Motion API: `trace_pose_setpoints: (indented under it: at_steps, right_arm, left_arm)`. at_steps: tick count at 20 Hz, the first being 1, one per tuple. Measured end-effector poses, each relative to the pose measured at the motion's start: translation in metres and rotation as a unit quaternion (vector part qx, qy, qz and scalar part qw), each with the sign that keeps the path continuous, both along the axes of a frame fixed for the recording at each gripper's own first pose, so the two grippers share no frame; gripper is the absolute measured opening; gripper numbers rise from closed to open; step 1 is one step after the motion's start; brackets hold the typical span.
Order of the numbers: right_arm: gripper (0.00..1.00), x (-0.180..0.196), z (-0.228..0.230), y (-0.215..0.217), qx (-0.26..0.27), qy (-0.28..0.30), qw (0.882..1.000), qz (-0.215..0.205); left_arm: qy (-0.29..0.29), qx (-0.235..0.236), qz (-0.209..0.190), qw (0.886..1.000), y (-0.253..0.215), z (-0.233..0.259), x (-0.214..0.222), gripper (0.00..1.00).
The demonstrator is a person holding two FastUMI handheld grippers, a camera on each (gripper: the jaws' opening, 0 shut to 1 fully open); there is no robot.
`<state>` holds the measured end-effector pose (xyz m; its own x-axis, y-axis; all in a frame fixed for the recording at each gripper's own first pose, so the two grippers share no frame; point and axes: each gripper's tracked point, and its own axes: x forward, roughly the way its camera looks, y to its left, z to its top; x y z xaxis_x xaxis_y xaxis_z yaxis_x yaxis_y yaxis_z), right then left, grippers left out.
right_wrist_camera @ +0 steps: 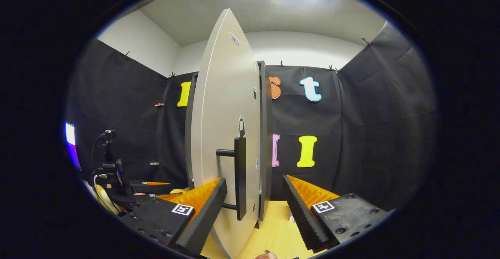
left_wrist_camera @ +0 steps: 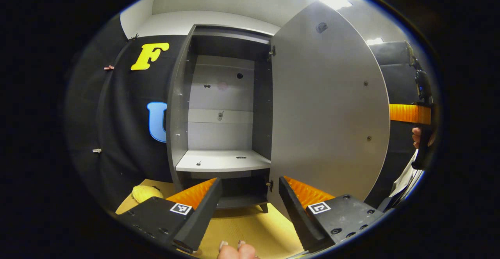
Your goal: Open the cabinet door with the right hand, grasp the bottle in the cabinet with the left hand and place it on the coaster, then close the cabinet door with the right hand.
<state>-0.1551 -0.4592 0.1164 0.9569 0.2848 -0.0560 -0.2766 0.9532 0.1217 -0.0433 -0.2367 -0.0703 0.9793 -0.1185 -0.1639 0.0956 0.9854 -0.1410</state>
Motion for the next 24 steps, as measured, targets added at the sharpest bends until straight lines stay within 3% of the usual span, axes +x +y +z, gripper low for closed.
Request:
trace_pose_setpoints:
  at_steps: [9,11,12,13,18,24]
  right_arm:
    - [0.94,0.009,-0.005,0.102,-0.015,-0.003,1.000,-0.011]
    - [0.94,0.015,-0.006,0.121,-0.013,-0.004,1.000,-0.020]
    - [0.99,0.018,-0.007,0.131,-0.011,-0.004,1.000,-0.024]
    - [0.94,0.021,-0.008,0.141,-0.008,-0.004,1.000,-0.027]
    - [0.95,0.034,-0.014,0.199,0.024,0.005,1.000,-0.011]
    - [0.98,0.036,-0.016,0.213,0.019,0.003,1.000,-0.004]
  left_arm:
    - [0.009,0.004,-0.060,0.998,0.068,-0.018,0.010,0.92]
    - [0.007,0.004,-0.062,0.998,0.092,-0.022,0.013,0.92]
    - [0.008,0.004,-0.062,0.998,0.103,-0.023,0.013,0.92]
    - [0.008,0.004,-0.061,0.998,0.113,-0.025,0.014,0.92]
    - [0.001,0.013,-0.057,0.998,0.161,-0.024,0.014,0.92]
    - [-0.010,0.019,-0.050,0.999,0.184,-0.018,0.009,0.92]
